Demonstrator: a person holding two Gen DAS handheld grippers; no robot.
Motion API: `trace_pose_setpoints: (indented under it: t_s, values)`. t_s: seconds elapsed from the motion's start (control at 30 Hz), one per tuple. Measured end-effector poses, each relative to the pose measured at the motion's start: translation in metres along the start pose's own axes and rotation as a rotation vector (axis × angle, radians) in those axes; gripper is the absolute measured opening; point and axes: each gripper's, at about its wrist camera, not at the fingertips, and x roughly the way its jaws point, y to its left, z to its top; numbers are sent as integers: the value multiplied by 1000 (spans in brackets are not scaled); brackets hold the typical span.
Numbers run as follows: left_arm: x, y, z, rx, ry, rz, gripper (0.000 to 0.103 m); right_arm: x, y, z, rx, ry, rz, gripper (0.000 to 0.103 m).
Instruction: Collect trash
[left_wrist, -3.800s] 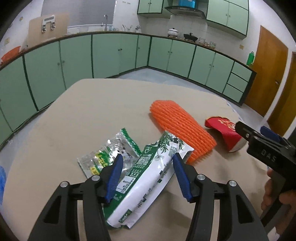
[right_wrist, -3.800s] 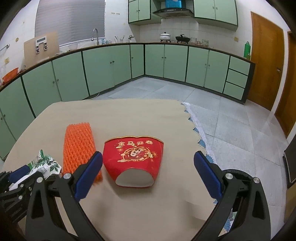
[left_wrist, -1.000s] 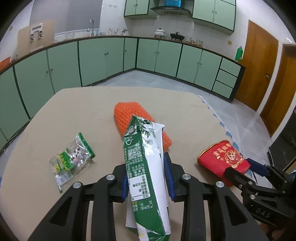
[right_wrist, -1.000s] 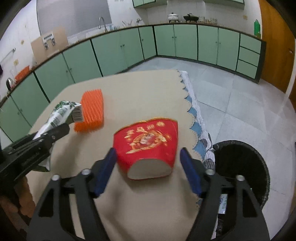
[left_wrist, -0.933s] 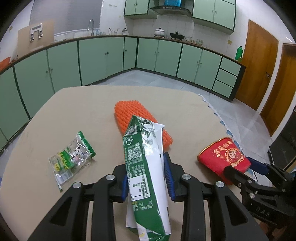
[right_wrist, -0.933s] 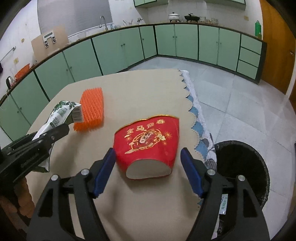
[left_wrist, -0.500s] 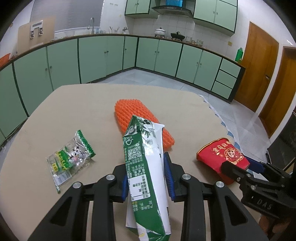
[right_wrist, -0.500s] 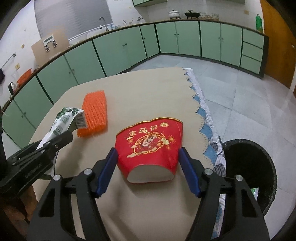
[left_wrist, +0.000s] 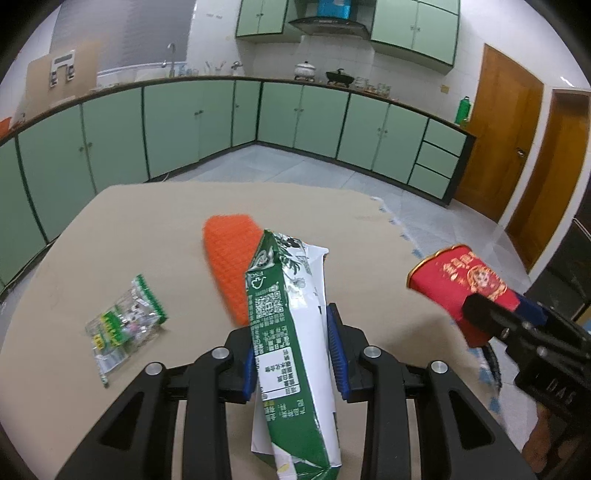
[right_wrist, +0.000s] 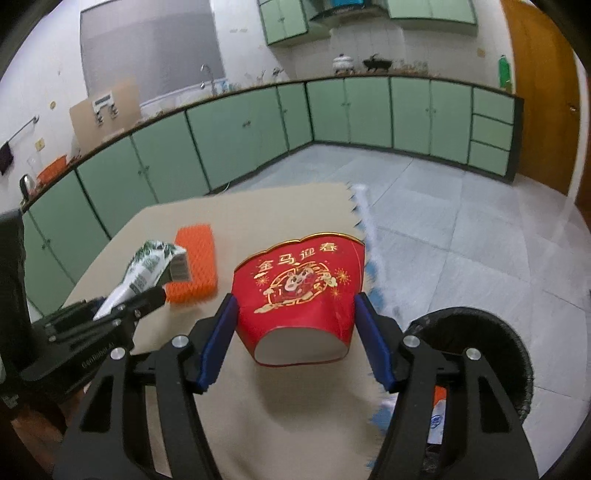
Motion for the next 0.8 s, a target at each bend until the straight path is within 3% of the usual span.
trace_pose_setpoints:
  t_s: [0.23,0.53,0.8]
  values:
    - [-2,-47,8,40,-24,-67,32,-34,-42,2,26,-42,-91,62]
    - [7,-133,6,134,-12,-197,32,-74,-124,-12,111,-70,-224,62]
    - [30,-202,-6,186,30,-279,32,-77,-192,-35,175,-42,-292,63]
